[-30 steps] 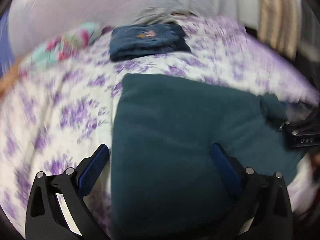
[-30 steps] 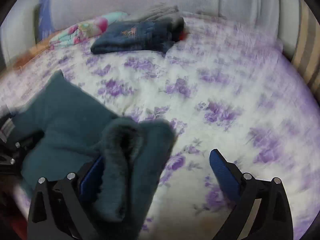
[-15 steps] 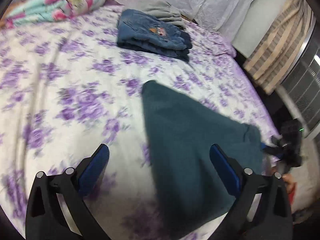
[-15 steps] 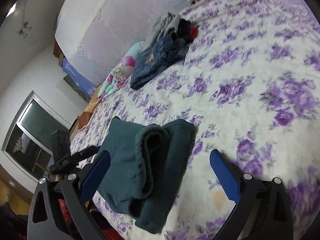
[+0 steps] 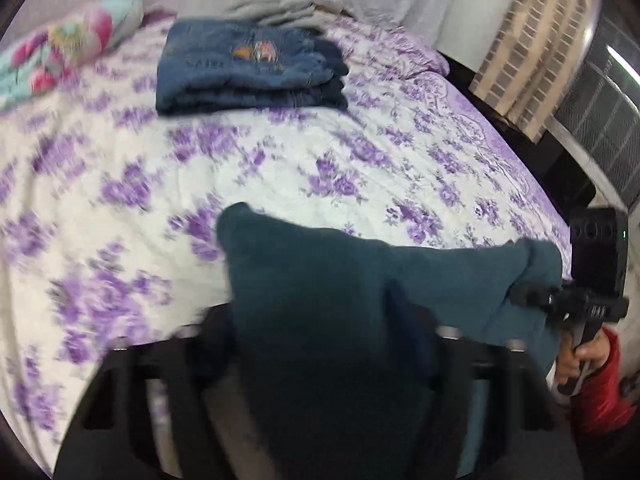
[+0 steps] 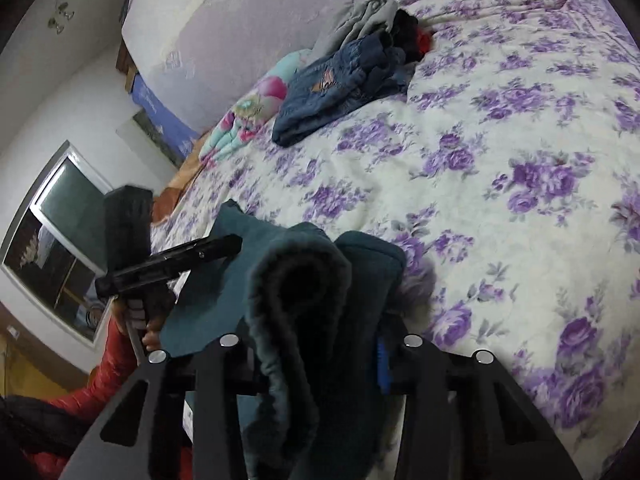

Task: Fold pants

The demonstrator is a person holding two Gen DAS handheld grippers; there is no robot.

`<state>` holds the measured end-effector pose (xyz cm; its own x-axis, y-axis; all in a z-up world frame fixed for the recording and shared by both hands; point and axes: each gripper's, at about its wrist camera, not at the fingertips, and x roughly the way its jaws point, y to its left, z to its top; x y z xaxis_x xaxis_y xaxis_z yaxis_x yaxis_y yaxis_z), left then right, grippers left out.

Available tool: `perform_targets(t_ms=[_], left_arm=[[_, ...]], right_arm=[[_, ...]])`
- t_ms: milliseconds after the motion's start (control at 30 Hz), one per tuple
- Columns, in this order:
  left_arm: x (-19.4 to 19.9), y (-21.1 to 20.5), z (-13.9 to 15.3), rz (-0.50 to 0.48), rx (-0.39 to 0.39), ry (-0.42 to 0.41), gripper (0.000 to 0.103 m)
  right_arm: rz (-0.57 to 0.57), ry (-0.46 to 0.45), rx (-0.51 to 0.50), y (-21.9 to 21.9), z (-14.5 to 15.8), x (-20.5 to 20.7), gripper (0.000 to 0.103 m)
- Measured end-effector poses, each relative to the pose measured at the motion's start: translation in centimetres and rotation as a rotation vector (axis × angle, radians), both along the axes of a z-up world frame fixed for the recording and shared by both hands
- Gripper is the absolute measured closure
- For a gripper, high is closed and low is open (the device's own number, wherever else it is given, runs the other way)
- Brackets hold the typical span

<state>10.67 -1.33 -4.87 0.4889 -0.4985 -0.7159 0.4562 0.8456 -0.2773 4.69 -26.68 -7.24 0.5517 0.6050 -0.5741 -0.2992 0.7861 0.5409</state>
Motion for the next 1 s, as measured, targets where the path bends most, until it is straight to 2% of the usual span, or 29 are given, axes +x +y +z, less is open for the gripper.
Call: perform_targets(t_ms=[67, 133, 167, 233, 300, 367, 500, 600, 700, 767, 800, 867, 900, 967, 1000], left_arm=[[0.0, 0.8, 0.8, 0.015, -0.002, -0.023, 0.076], [0.6, 2.0, 1.8, 0.010, -0.080, -0.002, 0.092], [0.9, 2.4, 2.4, -0.010, -0.134, 0.009, 0.096], [1.3, 2.6, 4.3, 0.006, -0.151, -0.035, 0.096], [1.8, 2.2, 7.0, 0.024, -0.122, -0.152, 0.096], [3.3, 2.1, 9.2, 0.039, -0.124, -0.208, 0.096], [8.7, 2.5, 12.8, 0.103, -0.134, -0.274, 0.096], [14.0, 3.1, 14.1, 0.161, -0.145, -0.277, 0.096], [20.3, 3.5, 13.9, 0.238, -0.136, -0.268, 0.096], [23.7, 3.4, 12.9, 0.280, -0.113, -0.261, 0.095], [25.1, 3.3, 12.1, 0.294, -0.100, -0.251, 0.095], [28.6, 2.6, 9.3, 0.334, -0.058, -0.204, 0.091], [29.9, 2.3, 7.4, 0.356, -0.043, -0.189, 0.087], [30.4, 1.9, 5.8, 0.387, -0.010, -0.239, 0.082], [30.2, 0.8, 5.8, 0.364, 0.091, -0.294, 0.081]], right_arm=[[0.010, -0.026, -0.006, 0.4, 0.8, 0.0, 0.064], [0.022, -0.048, 0.002, 0.7, 2.1, 0.4, 0.064], [0.034, -0.071, 0.000, 1.0, 3.2, 0.7, 0.064], [0.045, -0.114, -0.016, 1.4, 5.3, 1.4, 0.064], [0.046, -0.157, -0.025, 1.8, 7.4, 3.1, 0.064], [0.040, -0.188, -0.029, 1.8, 9.3, 5.6, 0.064], [0.006, -0.233, -0.003, 1.6, 12.5, 13.0, 0.064], [-0.008, -0.237, 0.045, 1.6, 13.8, 20.0, 0.064], [-0.032, -0.225, 0.068, 1.8, 13.5, 26.5, 0.064], [-0.066, -0.189, 0.091, 1.8, 12.0, 31.8, 0.064], [-0.108, -0.184, 0.060, 1.6, 11.0, 34.0, 0.064], [-0.187, -0.180, -0.011, 1.4, 8.3, 36.7, 0.056], [-0.211, -0.182, -0.029, 1.1, 6.8, 37.6, 0.047], [-0.180, -0.203, -0.049, 1.1, 6.2, 37.7, 0.047], [-0.173, -0.216, -0.071, 1.3, 6.5, 37.6, 0.047]])
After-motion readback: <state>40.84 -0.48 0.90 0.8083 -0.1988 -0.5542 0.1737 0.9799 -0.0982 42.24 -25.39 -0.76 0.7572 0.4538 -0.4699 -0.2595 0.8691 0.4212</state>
